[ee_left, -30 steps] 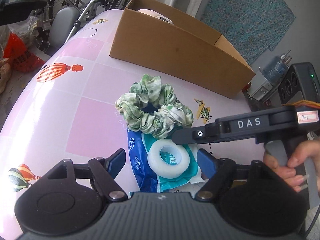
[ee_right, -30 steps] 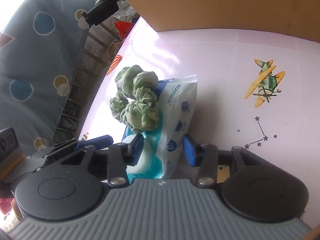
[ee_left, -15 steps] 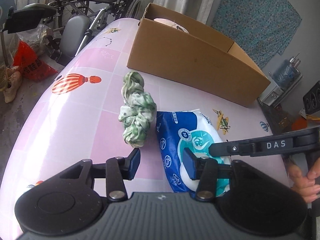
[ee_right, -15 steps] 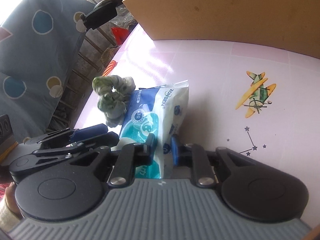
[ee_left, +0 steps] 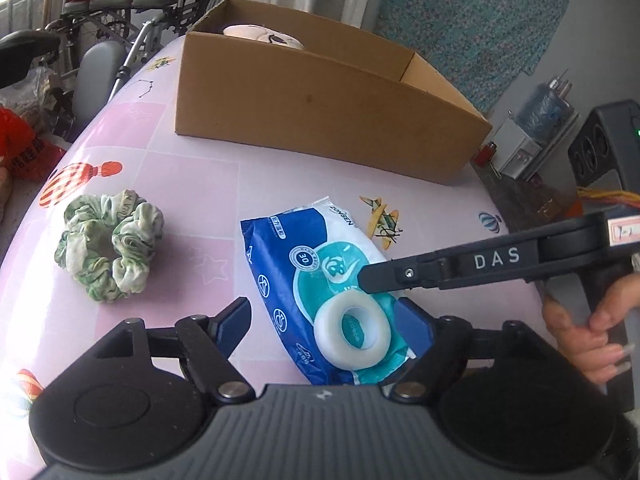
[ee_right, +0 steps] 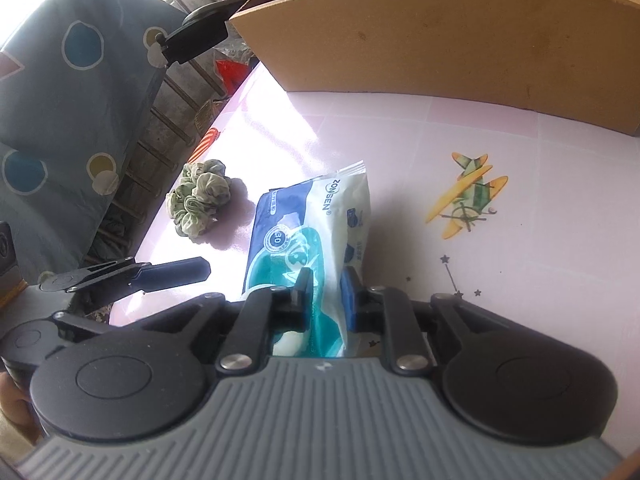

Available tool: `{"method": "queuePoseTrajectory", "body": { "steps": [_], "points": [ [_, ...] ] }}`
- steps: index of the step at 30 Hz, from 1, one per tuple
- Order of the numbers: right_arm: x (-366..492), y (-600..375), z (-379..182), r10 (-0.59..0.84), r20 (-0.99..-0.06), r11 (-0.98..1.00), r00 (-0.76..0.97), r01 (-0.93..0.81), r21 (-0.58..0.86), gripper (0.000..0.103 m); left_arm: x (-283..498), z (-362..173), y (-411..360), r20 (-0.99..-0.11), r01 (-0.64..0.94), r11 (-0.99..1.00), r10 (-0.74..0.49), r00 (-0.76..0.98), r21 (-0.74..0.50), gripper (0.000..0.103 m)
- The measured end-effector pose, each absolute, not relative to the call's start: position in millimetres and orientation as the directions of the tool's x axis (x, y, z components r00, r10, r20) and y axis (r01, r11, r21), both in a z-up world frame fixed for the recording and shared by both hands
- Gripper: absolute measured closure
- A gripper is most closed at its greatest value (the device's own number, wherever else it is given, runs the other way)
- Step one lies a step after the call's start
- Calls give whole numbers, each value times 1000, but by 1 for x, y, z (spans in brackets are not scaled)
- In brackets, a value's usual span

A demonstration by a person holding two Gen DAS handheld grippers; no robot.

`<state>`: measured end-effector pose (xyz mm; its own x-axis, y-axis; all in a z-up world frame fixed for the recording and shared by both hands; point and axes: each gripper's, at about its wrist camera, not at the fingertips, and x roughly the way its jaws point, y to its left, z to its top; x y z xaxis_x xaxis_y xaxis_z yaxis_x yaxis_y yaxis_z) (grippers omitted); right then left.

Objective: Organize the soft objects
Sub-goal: 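Close both grippers on the edge of the blue wet-wipe pack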

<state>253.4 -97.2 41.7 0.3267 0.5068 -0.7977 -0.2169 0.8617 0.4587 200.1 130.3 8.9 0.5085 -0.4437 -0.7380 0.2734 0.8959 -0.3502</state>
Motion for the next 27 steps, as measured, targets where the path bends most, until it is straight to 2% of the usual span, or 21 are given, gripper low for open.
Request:
{"method": "queuePoseTrajectory", "body": {
  "steps": [2, 3, 4, 7, 8, 9, 13, 16, 22, 27],
  "points": [
    [255, -97, 41, 523, -790, 852, 321, -201, 483, 75, 198, 7, 114, -751, 312, 904, -418, 511, -292, 27],
    [256, -97, 40, 531, -784, 847, 322, -191, 496, 74, 197, 4, 107, -757, 327, 905, -412, 507, -273, 39],
    [258, -97, 39, 534, -781, 845, 323, -178, 504, 72, 196, 2, 102, -763, 337, 904, -408, 501, -262, 45],
    [258, -93, 37, 519, -789, 854, 329, -170, 491, 72, 194, -6, 97, -780, 342, 910, -387, 492, -236, 52],
    [258, -92, 37, 508, -794, 861, 333, -169, 480, 72, 192, -5, 99, -777, 331, 913, -384, 499, -239, 58],
    [258, -92, 36, 502, -799, 865, 331, -164, 475, 72, 190, -4, 102, -775, 320, 917, -379, 505, -240, 69],
    [259, -92, 31, 502, -802, 864, 324, -146, 481, 73, 183, 7, 123, -774, 258, 951, -290, 564, -169, 69],
    [259, -93, 31, 501, -801, 864, 328, -140, 483, 73, 186, 6, 138, -790, 202, 972, -217, 574, -120, 73],
    [260, -95, 30, 507, -797, 860, 327, -135, 492, 73, 190, 3, 144, -804, 183, 982, -141, 578, -40, 72],
    [261, -97, 29, 510, -793, 858, 332, -143, 493, 73, 189, 9, 153, -797, 172, 980, -180, 577, -97, 67]
  ]
}}
